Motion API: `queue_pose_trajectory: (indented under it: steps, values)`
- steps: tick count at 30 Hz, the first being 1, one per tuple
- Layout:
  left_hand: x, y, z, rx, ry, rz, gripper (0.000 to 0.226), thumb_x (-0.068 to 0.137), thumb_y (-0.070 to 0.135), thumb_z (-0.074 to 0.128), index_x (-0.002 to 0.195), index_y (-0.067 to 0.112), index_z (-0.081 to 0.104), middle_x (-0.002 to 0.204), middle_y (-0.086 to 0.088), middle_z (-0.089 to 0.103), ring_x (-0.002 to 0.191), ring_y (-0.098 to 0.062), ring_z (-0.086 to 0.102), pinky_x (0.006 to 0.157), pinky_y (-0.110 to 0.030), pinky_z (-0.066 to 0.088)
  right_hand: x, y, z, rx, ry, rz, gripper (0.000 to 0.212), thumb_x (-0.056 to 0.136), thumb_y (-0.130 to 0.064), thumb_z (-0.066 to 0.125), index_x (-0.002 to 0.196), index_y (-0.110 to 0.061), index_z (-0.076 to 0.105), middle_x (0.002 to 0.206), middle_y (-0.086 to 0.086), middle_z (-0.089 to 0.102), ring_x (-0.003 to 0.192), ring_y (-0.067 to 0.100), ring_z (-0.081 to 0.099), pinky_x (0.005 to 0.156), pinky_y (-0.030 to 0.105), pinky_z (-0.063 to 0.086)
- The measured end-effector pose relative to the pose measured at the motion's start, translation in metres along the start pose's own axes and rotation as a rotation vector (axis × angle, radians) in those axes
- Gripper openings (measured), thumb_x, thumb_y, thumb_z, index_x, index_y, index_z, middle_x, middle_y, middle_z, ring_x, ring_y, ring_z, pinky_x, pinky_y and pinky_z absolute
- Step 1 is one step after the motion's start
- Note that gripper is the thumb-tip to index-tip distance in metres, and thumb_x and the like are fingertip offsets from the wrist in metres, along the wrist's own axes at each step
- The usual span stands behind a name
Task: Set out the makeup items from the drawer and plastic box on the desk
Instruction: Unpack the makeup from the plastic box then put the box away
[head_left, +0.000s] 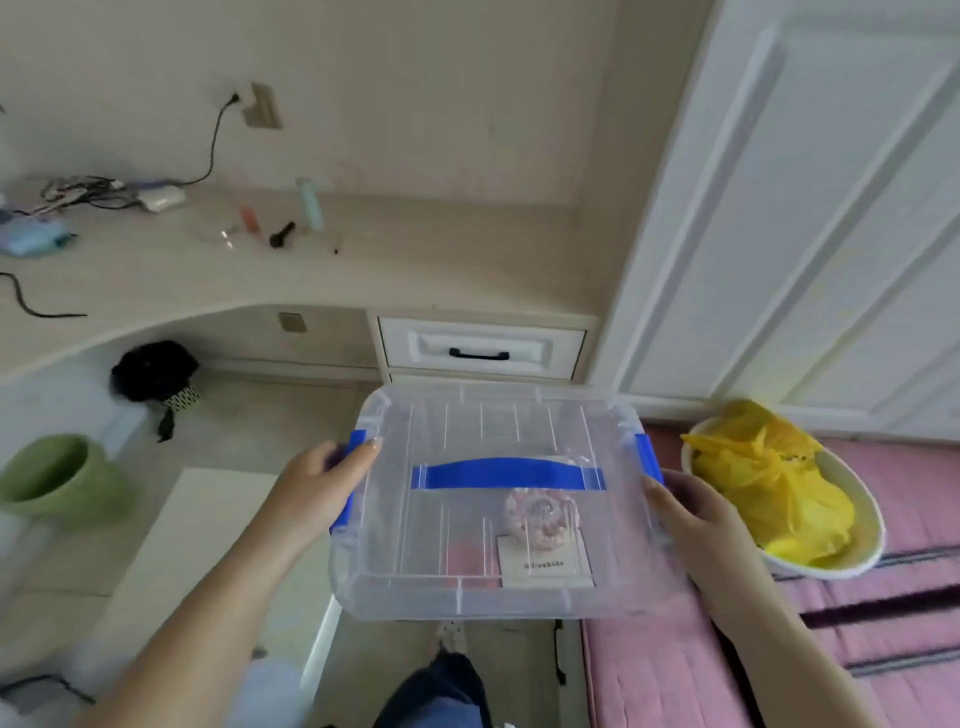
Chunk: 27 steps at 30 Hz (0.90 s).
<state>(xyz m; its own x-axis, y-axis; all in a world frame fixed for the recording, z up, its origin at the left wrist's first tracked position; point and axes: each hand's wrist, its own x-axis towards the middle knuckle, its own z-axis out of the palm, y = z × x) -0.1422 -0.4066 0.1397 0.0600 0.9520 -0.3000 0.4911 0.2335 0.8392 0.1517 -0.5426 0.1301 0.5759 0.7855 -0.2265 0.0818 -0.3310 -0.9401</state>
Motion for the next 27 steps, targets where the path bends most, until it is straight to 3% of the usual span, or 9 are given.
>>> queue_pose_trajectory:
  steps: [3, 5, 10, 12, 17, 23, 27]
  values:
    - [0.071, 0.027, -0.007, 0.046, 0.048, 0.029, 0.038, 0.090, 0.044, 0.056, 0.061, 0.018, 0.055, 0.057, 0.000, 0.053, 0.058, -0.020, 0.052, 0.057, -0.029, 0.037, 0.074, -0.031, 0.028, -0.034, -0.036, -0.001, 0.026, 0.086, -0.032, 0.063, 0.107, -0.016, 0.066, 0.089, -0.001, 0.073, 0.080, 0.015, 0.068, 0.072, 0.036, 0.056]
    - [0.113, 0.048, -0.012, 0.106, 0.064, 0.057, 0.038, 0.089, 0.047, 0.055, 0.063, 0.018, 0.056, 0.058, 0.002, 0.055, 0.058, -0.019, 0.053, 0.056, -0.028, 0.037, 0.117, -0.052, 0.042, -0.055, -0.050, -0.016, 0.027, 0.086, -0.033, 0.064, 0.106, -0.017, 0.067, 0.088, -0.003, 0.074, 0.083, 0.017, 0.069, 0.079, 0.041, 0.057]
    - [0.220, 0.111, -0.011, 0.148, 0.143, 0.145, 0.018, 0.091, 0.036, 0.058, 0.086, 0.019, 0.061, 0.067, 0.007, 0.057, 0.063, -0.012, 0.054, 0.054, -0.025, 0.038, 0.226, -0.103, 0.069, -0.038, -0.086, -0.015, 0.021, 0.090, -0.028, 0.060, 0.107, -0.017, 0.063, 0.089, 0.000, 0.072, 0.077, 0.013, 0.068, 0.062, 0.022, 0.054]
    - [0.263, 0.133, -0.009, 0.164, 0.190, 0.163, 0.017, 0.091, 0.035, 0.058, 0.095, 0.019, 0.061, 0.074, 0.006, 0.061, 0.066, -0.010, 0.057, 0.055, -0.026, 0.042, 0.271, -0.122, 0.080, -0.051, -0.088, -0.036, 0.020, 0.090, -0.028, 0.059, 0.106, -0.016, 0.064, 0.088, 0.002, 0.071, 0.077, 0.017, 0.066, 0.067, 0.028, 0.054]
    - [0.365, 0.168, -0.002, 0.213, 0.248, 0.171, 0.024, 0.089, 0.042, 0.055, 0.093, 0.019, 0.059, 0.076, -0.001, 0.064, 0.077, -0.023, 0.064, 0.068, -0.034, 0.047, 0.391, -0.154, 0.110, -0.038, -0.102, -0.072, 0.022, 0.090, -0.033, 0.059, 0.107, -0.020, 0.061, 0.085, 0.004, 0.065, 0.068, 0.015, 0.058, 0.057, 0.025, 0.042]
    - [0.455, 0.197, -0.003, 0.205, 0.308, 0.178, 0.023, 0.088, 0.044, 0.054, 0.091, 0.023, 0.062, 0.064, 0.003, 0.061, 0.072, -0.024, 0.065, 0.073, -0.038, 0.051, 0.487, -0.187, 0.152, -0.016, -0.124, -0.005, 0.033, 0.088, -0.042, 0.059, 0.109, -0.017, 0.053, 0.085, 0.001, 0.060, 0.072, 0.018, 0.059, 0.062, 0.030, 0.046]
    - [0.502, 0.213, -0.007, 0.223, 0.304, 0.169, 0.021, 0.090, 0.043, 0.052, 0.083, 0.023, 0.057, 0.059, 0.002, 0.063, 0.065, -0.022, 0.066, 0.062, -0.032, 0.048, 0.521, -0.200, 0.174, -0.051, -0.158, 0.036, 0.032, 0.088, -0.040, 0.059, 0.108, -0.016, 0.052, 0.085, 0.001, 0.058, 0.072, 0.015, 0.058, 0.058, 0.028, 0.044]
